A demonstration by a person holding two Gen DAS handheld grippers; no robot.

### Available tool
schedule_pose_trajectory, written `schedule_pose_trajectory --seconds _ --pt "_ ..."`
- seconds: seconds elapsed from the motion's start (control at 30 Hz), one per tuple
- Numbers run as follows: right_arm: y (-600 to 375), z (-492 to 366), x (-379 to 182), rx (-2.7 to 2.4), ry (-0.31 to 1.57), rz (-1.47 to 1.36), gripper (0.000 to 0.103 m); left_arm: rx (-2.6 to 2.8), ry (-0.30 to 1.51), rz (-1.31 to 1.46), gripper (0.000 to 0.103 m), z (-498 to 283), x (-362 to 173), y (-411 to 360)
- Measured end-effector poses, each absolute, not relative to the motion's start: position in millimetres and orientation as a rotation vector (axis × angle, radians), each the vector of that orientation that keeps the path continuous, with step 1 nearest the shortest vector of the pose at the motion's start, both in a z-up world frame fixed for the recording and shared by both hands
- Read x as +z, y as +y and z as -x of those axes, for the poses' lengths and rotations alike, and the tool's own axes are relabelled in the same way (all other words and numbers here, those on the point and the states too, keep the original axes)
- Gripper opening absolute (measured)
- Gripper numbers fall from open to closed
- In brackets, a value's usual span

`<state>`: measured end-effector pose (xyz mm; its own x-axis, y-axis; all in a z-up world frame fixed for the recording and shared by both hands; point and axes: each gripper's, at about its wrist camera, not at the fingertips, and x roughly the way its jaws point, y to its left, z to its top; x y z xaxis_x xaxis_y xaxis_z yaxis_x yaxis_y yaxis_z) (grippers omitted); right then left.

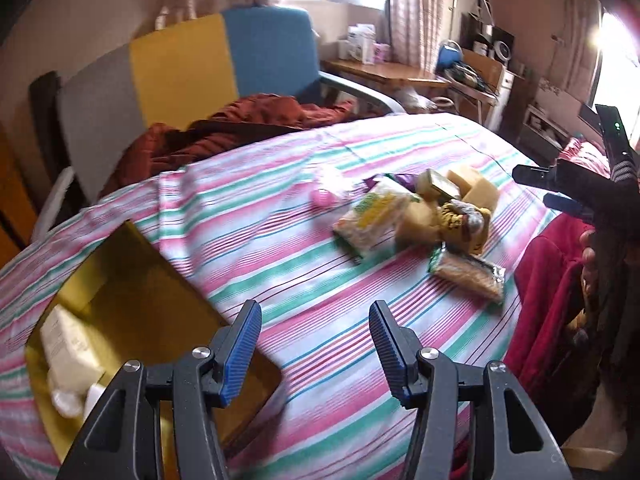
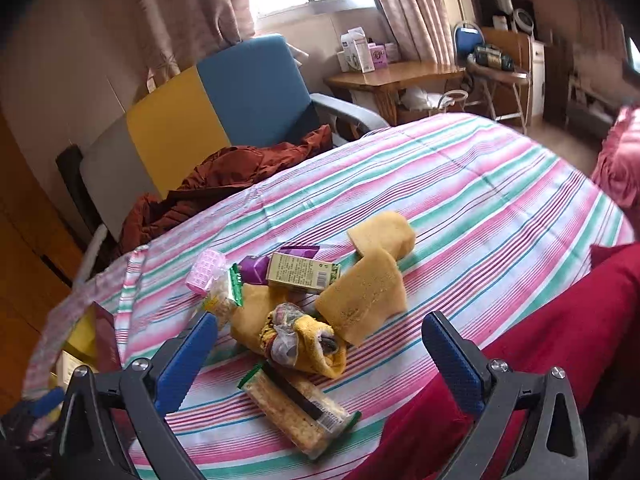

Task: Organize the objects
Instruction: 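Move to the pile and grasp the WEIDAN snack bag with the left gripper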

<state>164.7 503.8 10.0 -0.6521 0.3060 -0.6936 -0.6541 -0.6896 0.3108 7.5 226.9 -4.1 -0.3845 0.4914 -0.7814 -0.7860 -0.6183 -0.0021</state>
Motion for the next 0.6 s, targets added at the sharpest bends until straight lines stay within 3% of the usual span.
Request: schedule_pose_trajectory --seconds 0.2,0.27,0.6 --pt "511.4 -166.6 2.4 2.320 0.844 0.833 0.103 1.926 0.516 1.019 0.058 9.0 -17.2 275.1" --pt "511.6 -165.3 1.9 2.328 0.851 0.841 0.103 1.894 0.541 1.036 0.065 15.9 -23.7 292.5" --pt "512.2 -163.4 -0.5 2.345 0.875 0.853 0.103 1.724 0.690 1.031 0.073 36.5 -55.1 362.9"
